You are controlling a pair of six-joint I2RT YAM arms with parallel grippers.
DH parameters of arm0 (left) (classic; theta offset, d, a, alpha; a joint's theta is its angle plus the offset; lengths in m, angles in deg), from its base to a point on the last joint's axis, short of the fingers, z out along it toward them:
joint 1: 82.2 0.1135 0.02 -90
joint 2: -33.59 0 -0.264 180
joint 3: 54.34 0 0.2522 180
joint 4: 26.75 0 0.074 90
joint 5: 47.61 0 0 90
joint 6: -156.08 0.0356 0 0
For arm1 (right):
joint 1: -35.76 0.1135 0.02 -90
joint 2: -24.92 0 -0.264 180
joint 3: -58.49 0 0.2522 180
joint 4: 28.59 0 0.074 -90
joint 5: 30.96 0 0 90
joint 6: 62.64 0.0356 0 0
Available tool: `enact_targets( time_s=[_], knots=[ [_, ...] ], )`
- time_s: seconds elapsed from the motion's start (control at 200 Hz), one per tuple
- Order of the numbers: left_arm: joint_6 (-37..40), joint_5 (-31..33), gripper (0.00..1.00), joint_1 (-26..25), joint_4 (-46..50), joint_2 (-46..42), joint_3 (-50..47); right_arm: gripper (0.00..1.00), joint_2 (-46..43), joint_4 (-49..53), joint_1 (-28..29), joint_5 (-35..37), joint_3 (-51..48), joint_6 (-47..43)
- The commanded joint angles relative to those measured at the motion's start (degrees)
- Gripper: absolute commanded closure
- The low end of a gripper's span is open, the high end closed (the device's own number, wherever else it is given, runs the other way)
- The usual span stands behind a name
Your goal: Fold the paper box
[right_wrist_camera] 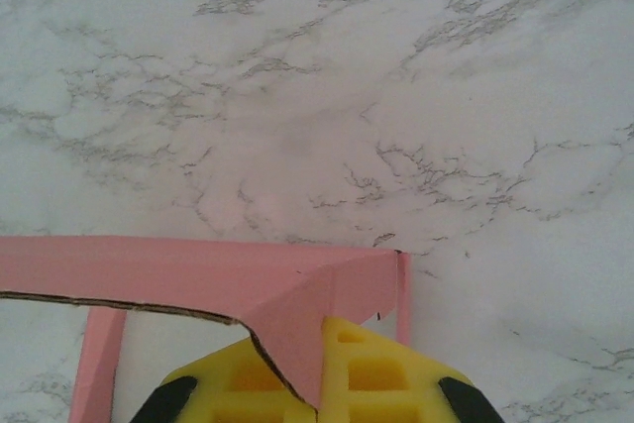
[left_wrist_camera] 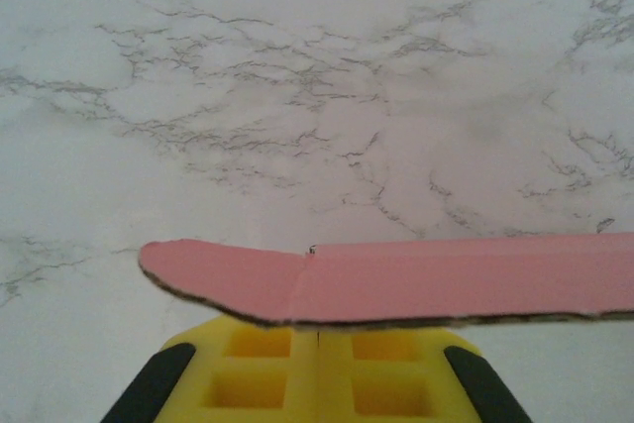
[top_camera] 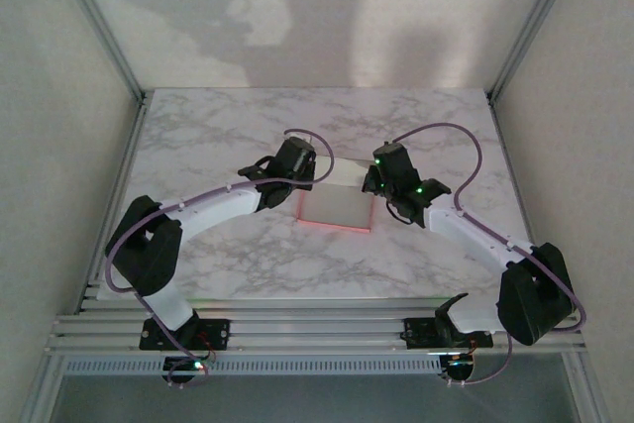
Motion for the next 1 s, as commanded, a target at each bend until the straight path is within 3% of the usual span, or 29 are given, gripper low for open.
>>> enact_targets(
  time_s=[0.0,0.3,0.991],
  knots=[
    [-3.7,1.0,0.94,-0.6,0.9,1.0,1.5,1.00,0.4,-3.4,0.9,1.6,-0.8,2.4],
    [-6.1,3.0,0.96,-2.1,-3.2,-0.7,-2.2,1.00,-1.5,-7.7,1.5,3.1,-5.0,3.0],
    [-11.5,14.1,0.96,-7.8,-21.9,-9.7,-22.7,1.00,-9.9,-21.1,5.7,5.6,-19.5,1.1]
  ],
)
